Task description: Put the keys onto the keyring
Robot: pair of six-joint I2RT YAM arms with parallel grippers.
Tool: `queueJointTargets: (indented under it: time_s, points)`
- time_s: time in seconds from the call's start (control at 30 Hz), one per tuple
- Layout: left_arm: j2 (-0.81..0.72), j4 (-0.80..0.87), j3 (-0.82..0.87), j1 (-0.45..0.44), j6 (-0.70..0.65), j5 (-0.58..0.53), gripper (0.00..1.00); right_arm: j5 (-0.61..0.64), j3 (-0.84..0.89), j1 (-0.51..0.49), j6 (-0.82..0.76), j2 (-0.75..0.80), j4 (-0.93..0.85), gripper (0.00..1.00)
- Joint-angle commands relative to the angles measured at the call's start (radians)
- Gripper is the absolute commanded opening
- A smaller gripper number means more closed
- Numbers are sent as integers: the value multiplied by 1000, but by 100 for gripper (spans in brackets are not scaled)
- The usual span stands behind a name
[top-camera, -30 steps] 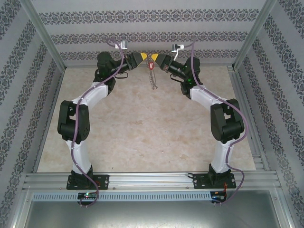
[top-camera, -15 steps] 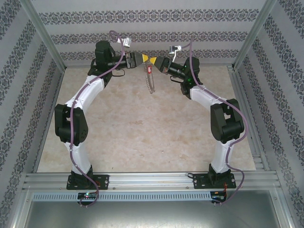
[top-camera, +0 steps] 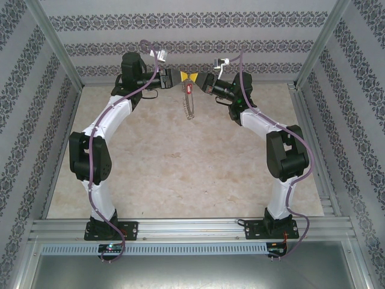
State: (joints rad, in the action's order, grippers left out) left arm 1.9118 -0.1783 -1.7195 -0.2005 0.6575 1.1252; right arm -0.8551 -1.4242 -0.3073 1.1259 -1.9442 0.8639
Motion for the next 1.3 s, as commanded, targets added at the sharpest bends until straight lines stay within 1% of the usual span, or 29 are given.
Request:
queueJointTargets:
  time_s: [0.0, 0.27, 0.53, 1.27]
  points:
    - [2, -6, -17, 21, -15, 1, 39, -16, 7, 5, -24, 11, 49, 0]
    - [-1, -41, -12, 29, 13, -3, 40, -13, 16, 6, -22, 10, 57, 0]
    - [10, -116, 19, 24, 71, 3, 39, -12, 4, -1, -16, 7, 58, 0]
    - [43, -116, 6, -6, 80, 25, 40, -15, -12, -23, -18, 10, 59, 0]
